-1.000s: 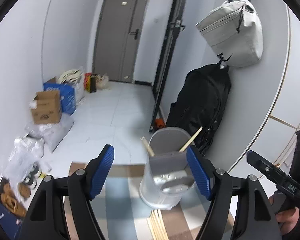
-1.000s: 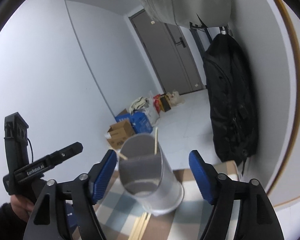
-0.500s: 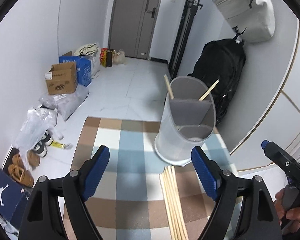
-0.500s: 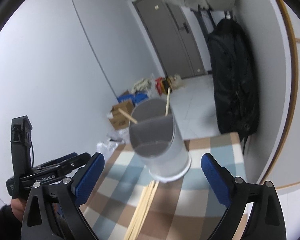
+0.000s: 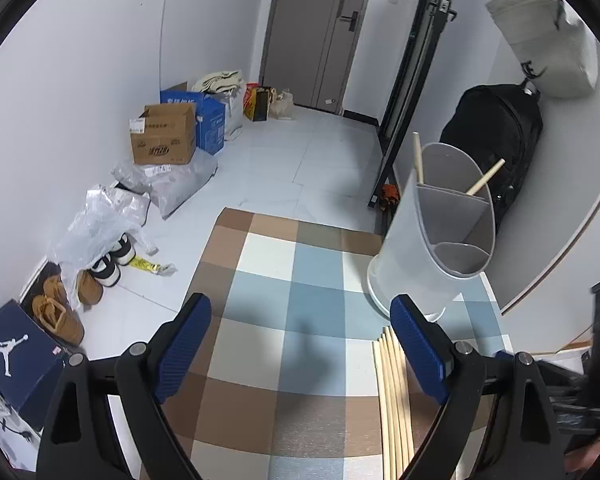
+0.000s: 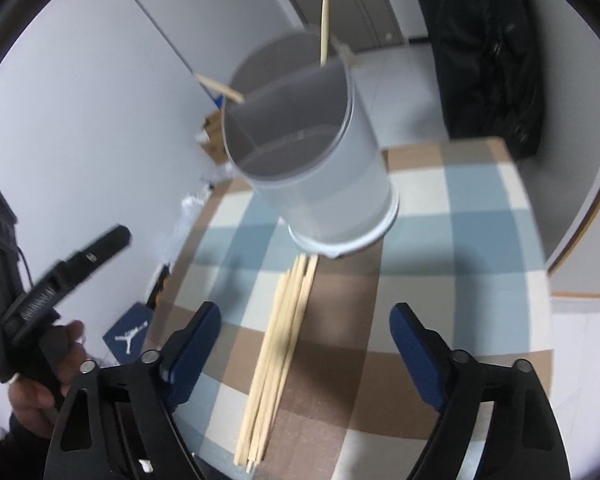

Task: Organize utensils
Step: 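Lower the right gripper to the stick bundle and close on a stick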

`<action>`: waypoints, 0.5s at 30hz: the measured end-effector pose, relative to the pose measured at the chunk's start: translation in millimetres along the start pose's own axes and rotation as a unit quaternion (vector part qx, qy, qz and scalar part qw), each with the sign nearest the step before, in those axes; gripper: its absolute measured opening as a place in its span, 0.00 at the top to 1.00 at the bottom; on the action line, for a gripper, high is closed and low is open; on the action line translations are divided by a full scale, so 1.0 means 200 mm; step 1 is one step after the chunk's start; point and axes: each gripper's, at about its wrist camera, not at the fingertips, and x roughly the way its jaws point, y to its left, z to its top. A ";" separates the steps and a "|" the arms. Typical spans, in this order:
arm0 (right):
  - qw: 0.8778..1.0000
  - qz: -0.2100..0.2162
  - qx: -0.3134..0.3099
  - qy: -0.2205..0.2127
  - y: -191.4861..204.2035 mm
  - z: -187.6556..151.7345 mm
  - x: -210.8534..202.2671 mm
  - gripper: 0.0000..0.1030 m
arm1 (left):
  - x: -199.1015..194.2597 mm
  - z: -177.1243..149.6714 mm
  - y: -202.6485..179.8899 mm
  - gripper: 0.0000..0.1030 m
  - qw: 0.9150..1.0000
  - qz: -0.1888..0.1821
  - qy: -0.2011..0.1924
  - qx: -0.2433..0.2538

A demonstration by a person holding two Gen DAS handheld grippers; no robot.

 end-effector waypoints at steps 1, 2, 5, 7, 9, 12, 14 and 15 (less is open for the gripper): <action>1.000 0.000 -0.002 0.009 0.01 0.00 0.03 0.36 | 0.00 0.00 0.01 0.15 1.000 0.002 0.002 -0.001; 1.000 -0.002 -0.004 0.017 0.02 0.00 0.06 0.37 | 0.00 0.00 0.02 0.15 1.000 0.005 0.003 0.000; 0.999 -0.017 -0.002 0.042 0.05 0.02 0.18 0.42 | 0.00 0.00 0.03 0.15 1.000 0.013 0.004 0.004; 0.998 -0.017 0.012 0.057 0.05 0.05 0.24 0.47 | 0.03 0.00 0.05 0.15 1.000 0.023 0.009 0.009; 0.996 -0.032 0.026 0.080 0.05 0.07 0.31 0.58 | 0.04 -0.01 0.05 0.15 0.999 0.030 0.014 0.013; 0.994 -0.050 0.040 0.094 0.04 0.10 0.38 0.65 | 0.04 -0.01 0.06 0.15 0.999 0.024 0.019 0.013; 0.993 -0.064 0.032 0.092 0.05 0.11 0.39 0.67 | 0.04 0.00 0.08 0.15 0.999 0.029 0.019 0.013; 0.993 -0.065 0.029 0.093 0.05 0.11 0.40 0.68 | 0.04 0.00 0.09 0.15 0.999 0.028 0.020 0.009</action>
